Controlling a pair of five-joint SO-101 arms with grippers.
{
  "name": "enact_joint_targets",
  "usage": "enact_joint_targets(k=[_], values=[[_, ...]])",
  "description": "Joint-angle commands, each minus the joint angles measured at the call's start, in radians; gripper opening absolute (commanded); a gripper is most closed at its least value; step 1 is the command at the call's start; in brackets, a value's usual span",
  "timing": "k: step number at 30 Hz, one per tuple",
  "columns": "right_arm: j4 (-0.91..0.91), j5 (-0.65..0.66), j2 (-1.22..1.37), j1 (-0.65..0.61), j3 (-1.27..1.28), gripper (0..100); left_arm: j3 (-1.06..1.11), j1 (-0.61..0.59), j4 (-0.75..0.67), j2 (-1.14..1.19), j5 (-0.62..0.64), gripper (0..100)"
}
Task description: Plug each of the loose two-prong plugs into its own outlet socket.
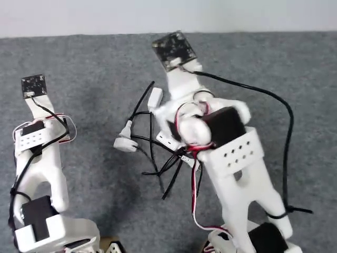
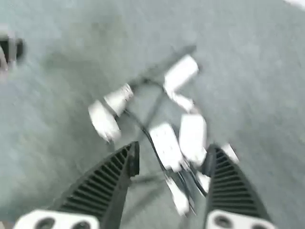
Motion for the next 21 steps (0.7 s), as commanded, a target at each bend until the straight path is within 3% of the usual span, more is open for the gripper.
enact_joint_targets(k=[1,4,10,14,17,21], values=[[-0.148,-0.118,0.050,-0.015,0.014,10.0,-0.027,0.006,-0.026,-0.009,0.009,2],[-0.257,-0.127,0.143,-0.010,0.091,0.3,-0.028,0.006,-0.026,-0.009,0.009,2],[-0.403,0.031,0.325,-0.042,0.261,3.6,-0.031,0.006,-0.028,-0.006,0.009,2],[-0.380,0.276,0.409,-0.114,0.264,15.8,-0.033,0.006,-0.028,-0.006,0.009,2],[-0.380,0.350,0.449,-0.154,0.264,27.1,-0.033,0.006,-0.028,-0.006,0.009,2],[-0.389,0.437,0.483,-0.209,0.264,28.8,-0.031,0.006,-0.026,-0.006,0.009,2]])
